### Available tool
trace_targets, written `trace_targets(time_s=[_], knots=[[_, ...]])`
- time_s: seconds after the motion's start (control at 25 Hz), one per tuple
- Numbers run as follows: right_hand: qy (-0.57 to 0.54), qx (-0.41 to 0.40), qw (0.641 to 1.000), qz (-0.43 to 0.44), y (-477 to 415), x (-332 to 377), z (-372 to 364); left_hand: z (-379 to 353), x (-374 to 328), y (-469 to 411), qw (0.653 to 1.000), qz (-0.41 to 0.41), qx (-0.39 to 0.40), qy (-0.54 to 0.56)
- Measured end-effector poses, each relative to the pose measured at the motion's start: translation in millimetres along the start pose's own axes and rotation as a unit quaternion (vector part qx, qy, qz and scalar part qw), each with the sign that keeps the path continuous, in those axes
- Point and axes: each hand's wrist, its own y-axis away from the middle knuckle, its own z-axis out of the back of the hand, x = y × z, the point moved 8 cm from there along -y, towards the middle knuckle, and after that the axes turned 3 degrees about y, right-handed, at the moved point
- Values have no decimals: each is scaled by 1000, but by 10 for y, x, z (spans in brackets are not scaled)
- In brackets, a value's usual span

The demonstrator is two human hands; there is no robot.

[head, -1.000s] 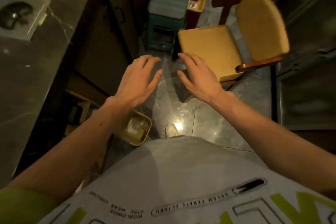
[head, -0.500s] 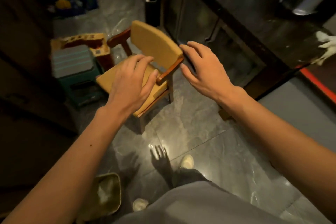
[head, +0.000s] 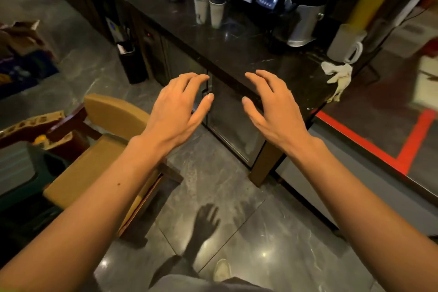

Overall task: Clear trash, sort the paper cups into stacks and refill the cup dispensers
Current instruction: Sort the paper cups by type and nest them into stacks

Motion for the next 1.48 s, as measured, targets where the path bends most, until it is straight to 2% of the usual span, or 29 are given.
trace_targets(time_s=[0.28, 0.64, 0.8, 1.12, 1.28, 1.48], knots=[[4, 15, 999, -29, -756, -494, -490, -614, 470, -859, 999, -12, 30, 30], [-16, 15, 997, -70, -2556, -474, -1255, -679, 1906, -2250, 997, 0, 16, 82], [-14, 25, 997, -77, -3142, -605, -1566, -831, 2314, -2841, 995, 6, 15, 101], [-40, 23, 996, -82, -4405, -1431, -2251, -1584, 2929, -4135, 992, 22, 23, 126], [-73, 35, 991, -103, -5114, -2015, -2393, -2003, 2982, -4950, 987, 33, 48, 149], [-130, 30, 981, -141, -5884, -2521, -2521, -2338, 3215, -5729, 969, 95, 23, 228]])
